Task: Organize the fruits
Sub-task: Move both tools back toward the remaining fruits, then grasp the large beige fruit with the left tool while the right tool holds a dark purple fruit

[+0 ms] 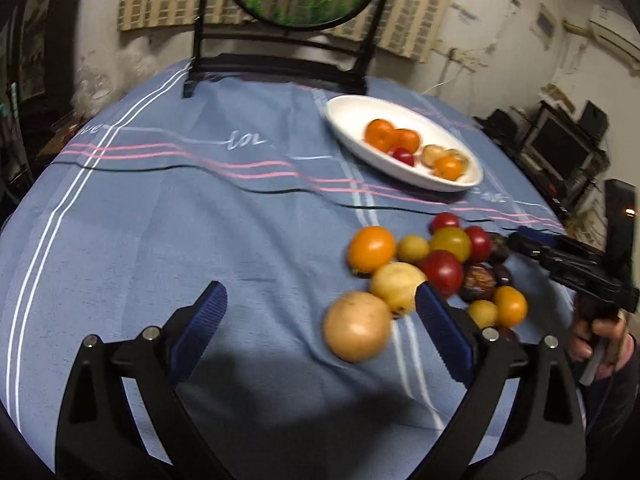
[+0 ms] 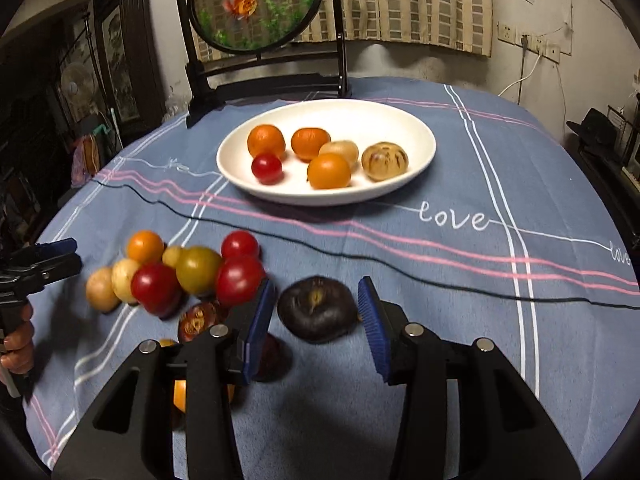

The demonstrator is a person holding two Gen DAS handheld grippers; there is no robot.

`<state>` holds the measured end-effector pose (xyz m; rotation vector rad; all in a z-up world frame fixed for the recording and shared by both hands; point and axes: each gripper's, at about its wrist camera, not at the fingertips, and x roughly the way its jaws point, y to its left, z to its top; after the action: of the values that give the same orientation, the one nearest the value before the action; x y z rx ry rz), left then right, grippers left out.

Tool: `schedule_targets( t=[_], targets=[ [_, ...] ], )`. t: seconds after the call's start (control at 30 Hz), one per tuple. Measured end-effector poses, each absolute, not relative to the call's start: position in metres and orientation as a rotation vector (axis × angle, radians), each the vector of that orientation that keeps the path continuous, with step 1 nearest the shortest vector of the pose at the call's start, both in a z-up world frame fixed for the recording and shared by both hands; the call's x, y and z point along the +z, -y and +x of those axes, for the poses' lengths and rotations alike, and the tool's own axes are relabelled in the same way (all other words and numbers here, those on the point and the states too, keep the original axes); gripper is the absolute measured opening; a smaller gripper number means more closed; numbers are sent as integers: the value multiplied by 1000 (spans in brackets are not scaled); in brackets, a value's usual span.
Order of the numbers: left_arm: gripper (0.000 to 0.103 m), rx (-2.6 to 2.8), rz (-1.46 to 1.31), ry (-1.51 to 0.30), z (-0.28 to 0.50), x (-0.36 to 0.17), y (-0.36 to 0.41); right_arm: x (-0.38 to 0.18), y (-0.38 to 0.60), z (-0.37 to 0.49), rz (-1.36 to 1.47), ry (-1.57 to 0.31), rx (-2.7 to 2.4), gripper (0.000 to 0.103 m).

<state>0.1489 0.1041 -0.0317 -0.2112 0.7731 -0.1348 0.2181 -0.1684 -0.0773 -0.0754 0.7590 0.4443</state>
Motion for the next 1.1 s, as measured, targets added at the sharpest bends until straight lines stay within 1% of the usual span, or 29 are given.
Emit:
schedule_targets(
  t=[0.17,0.33,0.5,0.53,0.6,0.87,0.97,1.0,1.03,1.1],
  targets=[
    [97,-171,-156,-754,143,-30,-92,-87,161,224,-123,-797,421,45],
    [97,-172,-139,-751,143,-30,-90,-89,157,223,-153,-786,415,45],
    [97,-169,-137,-742,142,-29,-89,-90,153,225,-187,-793,420,48],
    [97,-170,-137,-742,142,-29,-89,-91,150,226,-206,-796,418,52],
    [97,-175,-135,-745,142,-29,-88,-92,147,228,-229,-788,415,53],
    [97,-204,-83,-753,140,-31,-77,-94,147,233,-237,-787,421,53],
    [97,-223,-46,-765,140,-34,-69,-96,146,243,-218,-814,427,53],
    [97,-229,-38,-768,139,-35,-68,-96,149,245,-197,-833,436,52],
    [97,-234,-28,-770,139,-35,-66,-96,151,245,-180,-847,444,47],
    [97,-255,-11,-770,137,-36,-62,-95,154,242,-180,-853,437,47]
  ],
)
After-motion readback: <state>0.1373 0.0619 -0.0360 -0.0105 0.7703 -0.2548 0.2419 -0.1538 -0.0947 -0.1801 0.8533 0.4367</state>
